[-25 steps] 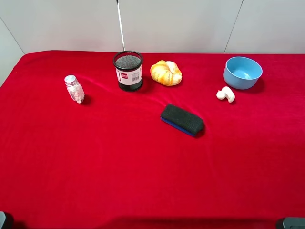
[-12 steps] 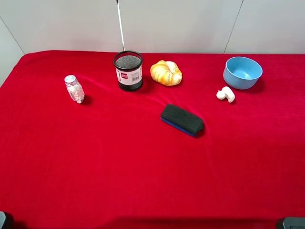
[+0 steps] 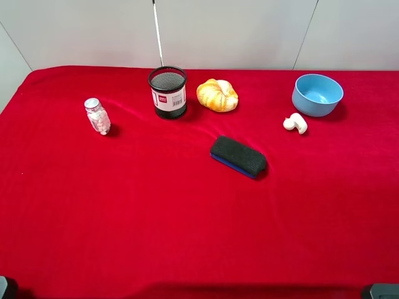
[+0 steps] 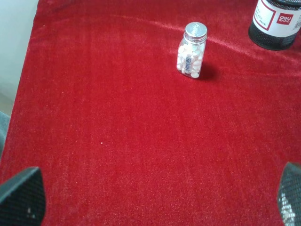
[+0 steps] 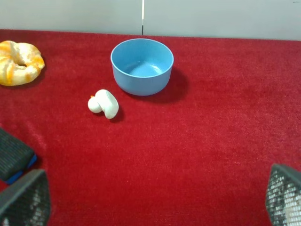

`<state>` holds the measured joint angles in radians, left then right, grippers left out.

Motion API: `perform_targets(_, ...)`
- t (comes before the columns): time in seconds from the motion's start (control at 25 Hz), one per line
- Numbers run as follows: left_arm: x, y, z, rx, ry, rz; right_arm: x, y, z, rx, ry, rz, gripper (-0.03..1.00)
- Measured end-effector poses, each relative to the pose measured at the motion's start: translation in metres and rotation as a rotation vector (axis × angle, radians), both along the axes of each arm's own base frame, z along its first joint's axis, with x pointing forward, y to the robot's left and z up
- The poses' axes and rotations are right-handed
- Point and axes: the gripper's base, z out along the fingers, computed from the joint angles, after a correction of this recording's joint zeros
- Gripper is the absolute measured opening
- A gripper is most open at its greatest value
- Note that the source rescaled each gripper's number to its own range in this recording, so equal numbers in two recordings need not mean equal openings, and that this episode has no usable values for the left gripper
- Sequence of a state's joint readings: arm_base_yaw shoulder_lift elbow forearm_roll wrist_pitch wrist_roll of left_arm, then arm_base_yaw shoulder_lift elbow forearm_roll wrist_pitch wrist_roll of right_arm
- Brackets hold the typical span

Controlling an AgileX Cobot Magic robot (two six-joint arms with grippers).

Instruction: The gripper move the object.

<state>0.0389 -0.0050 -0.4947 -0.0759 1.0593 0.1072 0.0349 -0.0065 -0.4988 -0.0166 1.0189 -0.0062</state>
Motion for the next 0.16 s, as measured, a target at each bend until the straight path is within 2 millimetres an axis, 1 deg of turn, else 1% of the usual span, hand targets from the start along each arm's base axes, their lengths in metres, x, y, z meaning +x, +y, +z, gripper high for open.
perform_targets(0.16,0.0000,0.0000,0.0000,0.000,0.000,0.000,0.0000,0.0000,0.0000,0.000,0.000,0.000,1.00)
